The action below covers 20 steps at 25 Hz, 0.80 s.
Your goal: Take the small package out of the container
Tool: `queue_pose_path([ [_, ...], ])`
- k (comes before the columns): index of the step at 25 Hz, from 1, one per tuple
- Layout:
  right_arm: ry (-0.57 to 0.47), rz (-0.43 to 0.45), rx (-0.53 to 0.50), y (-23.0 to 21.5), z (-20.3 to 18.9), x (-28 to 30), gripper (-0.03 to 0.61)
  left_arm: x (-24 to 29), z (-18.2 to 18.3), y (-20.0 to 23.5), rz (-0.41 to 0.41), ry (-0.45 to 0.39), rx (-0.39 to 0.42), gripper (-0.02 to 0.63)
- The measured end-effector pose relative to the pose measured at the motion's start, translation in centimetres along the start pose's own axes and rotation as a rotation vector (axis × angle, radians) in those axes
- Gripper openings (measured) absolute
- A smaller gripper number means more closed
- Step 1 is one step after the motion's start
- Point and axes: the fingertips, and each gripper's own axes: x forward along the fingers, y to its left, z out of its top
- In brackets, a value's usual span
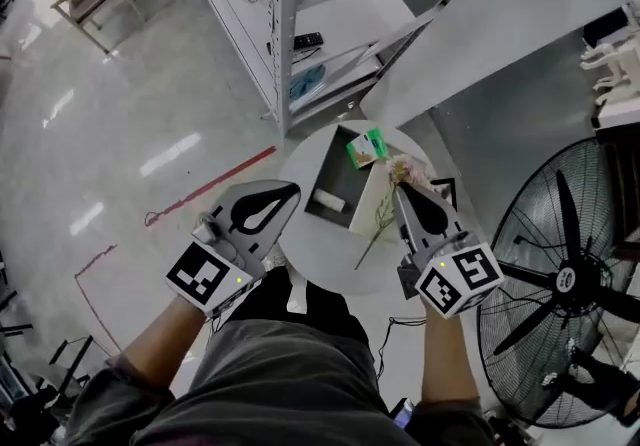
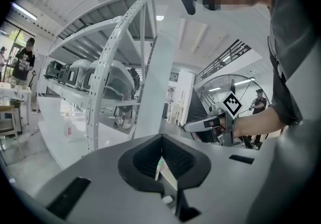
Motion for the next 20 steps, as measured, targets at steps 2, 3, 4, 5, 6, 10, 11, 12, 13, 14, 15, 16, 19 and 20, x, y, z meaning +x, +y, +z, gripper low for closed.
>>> queue_pose_path([
  [2,0.039,0.011,-0.016,-1.5,-0.4,1.5,0.023,0.7,-0.5,0.7,0.028,0.008,-0.022,0.015],
  [3,0.059,0.017,-0.027,-2.2,-0.6,2.3,0.023,1.1,-0.8,1.0,0.041,0.011,-0.03,0.015],
  [4,0.079,0.024,-0.037,-3.0,-0.9,3.1,0.023,1.4,-1.1,1.3,0.054,0.015,-0.036,0.015],
  [5,0.099,0.031,-0.045,-3.7,-1.1,3.9,0.023,1.8,-1.4,1.6,0.065,0.021,-0.04,0.015],
  [6,0.118,0.04,-0.052,-4.4,-1.4,4.6,0.023,2.3,-1.7,1.8,0.076,0.026,-0.043,0.015],
  [10,0.198,0.068,-0.089,-7.2,-2.6,7.1,0.025,4.1,-2.7,2.4,0.109,0.038,-0.057,0.015],
  [11,0.217,0.072,-0.102,-7.8,-2.9,7.8,0.025,4.5,-2.9,2.6,0.116,0.038,-0.062,0.015],
  [12,0.237,0.078,-0.115,-8.4,-3.2,8.4,0.025,4.9,-3.1,2.8,0.122,0.039,-0.069,0.015],
  [13,0.258,0.083,-0.128,-8.9,-3.4,9.0,0.025,5.2,-3.3,3.0,0.127,0.039,-0.076,0.015],
  [14,0.281,0.089,-0.14,-9.5,-3.8,9.6,0.026,5.5,-3.5,3.2,0.132,0.04,-0.083,0.015],
  [15,0.305,0.093,-0.152,-10.0,-4.1,10.2,0.026,5.8,-3.7,3.3,0.137,0.042,-0.088,0.015],
  [16,0.33,0.098,-0.164,-10.5,-4.6,10.8,0.026,6.0,-3.9,3.4,0.141,0.044,-0.093,0.015],
  [19,0.417,0.11,-0.198,-11.9,-6.1,12.3,0.03,6.6,-4.5,3.9,0.15,0.051,-0.1,0.015],
  [20,0.45,0.115,-0.212,-12.3,-6.7,12.8,0.047,6.7,-4.7,4.1,0.153,0.052,-0.103,0.015],
])
